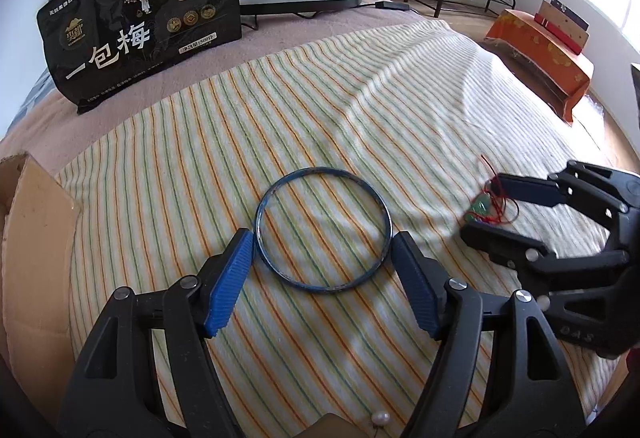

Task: Organize jewelry
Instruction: 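Grasp the dark bangle with the left tool while the right tool grasps the green jade pendant, then lift the bangle and pendant and carry both over the cardboard box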

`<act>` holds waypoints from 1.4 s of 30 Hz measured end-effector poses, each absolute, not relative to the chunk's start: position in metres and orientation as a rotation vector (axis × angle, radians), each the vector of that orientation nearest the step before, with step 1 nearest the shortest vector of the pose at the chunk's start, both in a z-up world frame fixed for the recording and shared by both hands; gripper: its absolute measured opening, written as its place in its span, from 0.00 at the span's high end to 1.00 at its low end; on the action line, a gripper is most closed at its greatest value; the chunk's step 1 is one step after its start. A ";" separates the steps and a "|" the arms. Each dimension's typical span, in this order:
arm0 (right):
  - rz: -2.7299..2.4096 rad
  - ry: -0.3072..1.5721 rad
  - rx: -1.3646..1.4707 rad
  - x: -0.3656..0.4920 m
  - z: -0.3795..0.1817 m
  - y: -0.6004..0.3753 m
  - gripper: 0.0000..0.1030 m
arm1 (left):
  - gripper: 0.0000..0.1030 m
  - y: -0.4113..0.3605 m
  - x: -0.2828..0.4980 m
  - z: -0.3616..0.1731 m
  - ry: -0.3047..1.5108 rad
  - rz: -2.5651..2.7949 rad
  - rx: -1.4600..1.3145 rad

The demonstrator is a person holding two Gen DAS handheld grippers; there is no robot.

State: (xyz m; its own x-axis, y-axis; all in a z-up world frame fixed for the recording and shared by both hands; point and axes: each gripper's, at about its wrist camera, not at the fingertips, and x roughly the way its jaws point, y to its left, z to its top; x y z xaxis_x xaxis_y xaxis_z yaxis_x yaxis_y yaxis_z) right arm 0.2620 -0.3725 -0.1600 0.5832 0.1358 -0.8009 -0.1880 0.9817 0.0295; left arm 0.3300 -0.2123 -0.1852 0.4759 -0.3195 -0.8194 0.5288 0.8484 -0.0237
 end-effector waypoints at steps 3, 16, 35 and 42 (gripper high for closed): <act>0.190 0.927 -0.061 0.261 -0.160 -0.372 0.55 | 0.29 -0.213 0.333 -0.186 0.938 -0.514 0.244; 0.215 0.930 -0.034 0.256 -0.157 -0.374 0.69 | 0.30 -0.201 0.329 -0.178 0.916 -0.479 0.203; 0.205 0.837 -0.040 0.231 -0.096 -0.362 0.69 | 0.30 -0.159 0.296 -0.112 0.800 -0.451 0.147; 0.211 0.793 -0.054 0.224 -0.064 -0.345 0.69 | 0.30 -0.131 0.282 -0.082 0.751 -0.429 0.114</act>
State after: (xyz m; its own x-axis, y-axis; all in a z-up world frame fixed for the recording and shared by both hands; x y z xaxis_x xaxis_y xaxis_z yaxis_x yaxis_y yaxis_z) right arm 0.2242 -0.3446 -0.0639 0.6822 0.1677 -0.7117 -0.2082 0.9776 0.0308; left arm 0.2819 -0.1311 -0.0817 0.6487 -0.3364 -0.6826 0.4171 0.9075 -0.0508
